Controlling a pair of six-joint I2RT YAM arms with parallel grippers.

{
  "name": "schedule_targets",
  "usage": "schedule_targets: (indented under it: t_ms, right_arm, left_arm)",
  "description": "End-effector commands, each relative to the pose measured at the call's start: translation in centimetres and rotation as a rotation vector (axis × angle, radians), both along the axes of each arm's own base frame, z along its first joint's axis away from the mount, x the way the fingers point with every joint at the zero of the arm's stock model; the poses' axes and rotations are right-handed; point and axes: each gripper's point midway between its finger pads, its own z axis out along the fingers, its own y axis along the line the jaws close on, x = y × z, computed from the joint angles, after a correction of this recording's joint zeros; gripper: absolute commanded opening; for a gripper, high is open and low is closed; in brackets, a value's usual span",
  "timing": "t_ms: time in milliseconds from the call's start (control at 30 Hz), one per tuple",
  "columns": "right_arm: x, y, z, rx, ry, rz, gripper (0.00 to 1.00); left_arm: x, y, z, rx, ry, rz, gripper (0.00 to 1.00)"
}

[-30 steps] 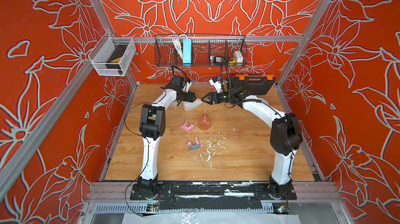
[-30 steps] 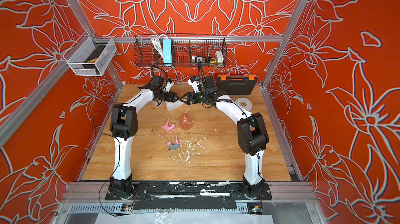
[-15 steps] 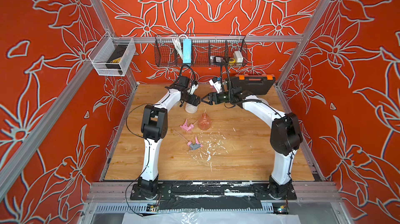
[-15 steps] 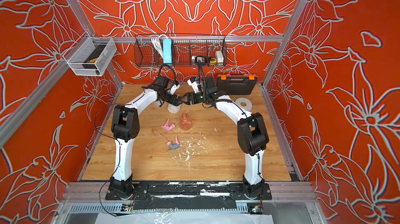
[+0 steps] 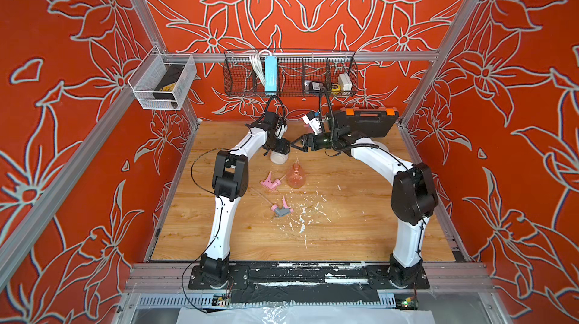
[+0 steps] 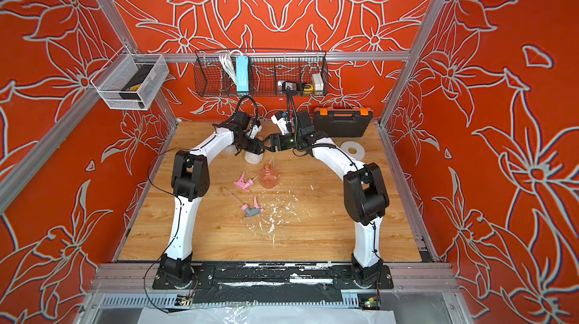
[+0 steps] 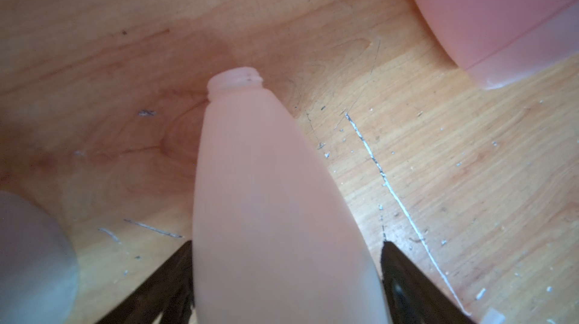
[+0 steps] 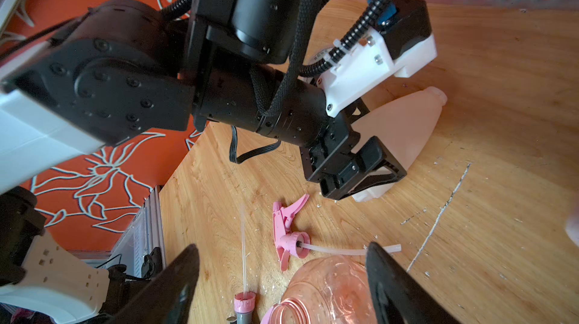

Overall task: Attach spray nozzles to spray bottles
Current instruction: Pick up the spray bottle from the center of the board.

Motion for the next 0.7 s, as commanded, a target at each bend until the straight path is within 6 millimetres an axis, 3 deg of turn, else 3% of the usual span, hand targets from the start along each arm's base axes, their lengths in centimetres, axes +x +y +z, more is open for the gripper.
schedule_targets:
  t_ms: [0,267,467,667]
  right_arm:
    - [-0.5,-0.3,1.2,0.003,-0.036,0.004,0.84]
    - [0.4,-1.4,1.6,-0.038,-0.051,-0.075,0.84]
    - [0.6,-1.6,2.0,-0.04,-0.054,-0.095,0.84]
    - [1.5,-2.7,2.7,-0.082,-0.051,-0.189,0.84]
  left_arm:
    - [-1.5,-0.4,-1.4,-0.018,0.085,0.01,0.79]
    - [-1.6,-0.4,1.6,-0.072,-0.026,-0.025,0.58]
    - [-2.5,0.2,2.6,-0.074,-0.068,-0.025,0.55]
    - [-2.9,-0.2,6.6,-0.12,-0.205,-0.057,0.53]
